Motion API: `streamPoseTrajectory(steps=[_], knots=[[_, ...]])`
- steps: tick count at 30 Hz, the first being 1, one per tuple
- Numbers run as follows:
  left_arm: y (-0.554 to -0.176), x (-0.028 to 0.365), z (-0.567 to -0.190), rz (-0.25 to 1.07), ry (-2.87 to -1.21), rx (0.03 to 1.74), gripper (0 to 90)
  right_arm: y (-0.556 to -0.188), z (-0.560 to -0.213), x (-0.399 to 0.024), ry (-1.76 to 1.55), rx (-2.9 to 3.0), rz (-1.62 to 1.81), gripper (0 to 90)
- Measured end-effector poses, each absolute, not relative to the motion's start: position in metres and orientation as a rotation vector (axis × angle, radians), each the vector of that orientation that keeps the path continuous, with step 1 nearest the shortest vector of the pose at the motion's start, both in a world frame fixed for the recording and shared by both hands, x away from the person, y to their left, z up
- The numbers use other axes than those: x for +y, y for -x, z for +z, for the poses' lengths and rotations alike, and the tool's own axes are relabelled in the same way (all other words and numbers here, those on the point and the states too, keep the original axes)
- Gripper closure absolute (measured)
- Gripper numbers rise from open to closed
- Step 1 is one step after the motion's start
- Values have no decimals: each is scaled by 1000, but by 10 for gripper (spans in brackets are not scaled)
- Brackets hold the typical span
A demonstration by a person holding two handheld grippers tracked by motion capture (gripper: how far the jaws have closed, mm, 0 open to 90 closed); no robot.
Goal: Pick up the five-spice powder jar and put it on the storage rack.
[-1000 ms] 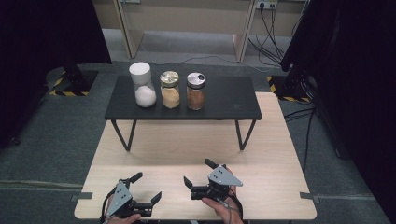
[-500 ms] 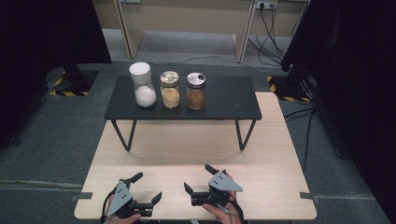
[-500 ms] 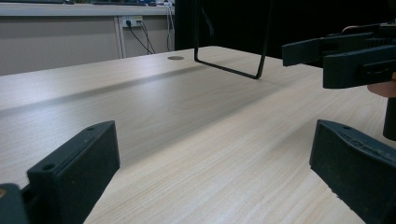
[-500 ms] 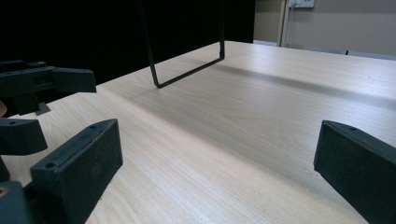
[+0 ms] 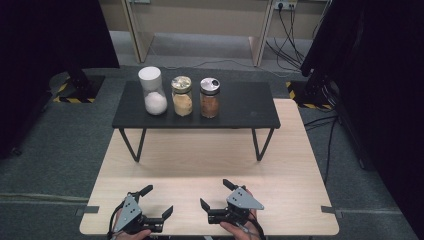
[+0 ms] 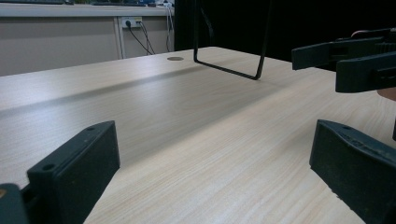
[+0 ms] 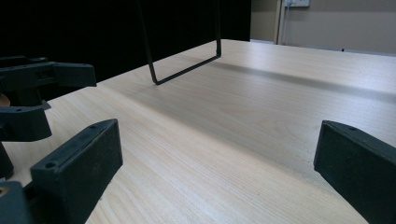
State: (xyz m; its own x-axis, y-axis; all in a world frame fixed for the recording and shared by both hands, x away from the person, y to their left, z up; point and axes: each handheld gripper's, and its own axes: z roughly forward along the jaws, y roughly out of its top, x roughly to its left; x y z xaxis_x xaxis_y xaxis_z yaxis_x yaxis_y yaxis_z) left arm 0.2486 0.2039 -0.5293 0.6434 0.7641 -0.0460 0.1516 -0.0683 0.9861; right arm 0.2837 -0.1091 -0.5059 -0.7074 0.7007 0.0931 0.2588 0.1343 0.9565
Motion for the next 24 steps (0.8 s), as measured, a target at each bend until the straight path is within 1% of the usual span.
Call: streamPoseTrajectory(steps=[24], knots=[[-248, 204, -529, 598, -1590, 774, 10, -285, -507, -116, -949, 2024, 1590, 16]])
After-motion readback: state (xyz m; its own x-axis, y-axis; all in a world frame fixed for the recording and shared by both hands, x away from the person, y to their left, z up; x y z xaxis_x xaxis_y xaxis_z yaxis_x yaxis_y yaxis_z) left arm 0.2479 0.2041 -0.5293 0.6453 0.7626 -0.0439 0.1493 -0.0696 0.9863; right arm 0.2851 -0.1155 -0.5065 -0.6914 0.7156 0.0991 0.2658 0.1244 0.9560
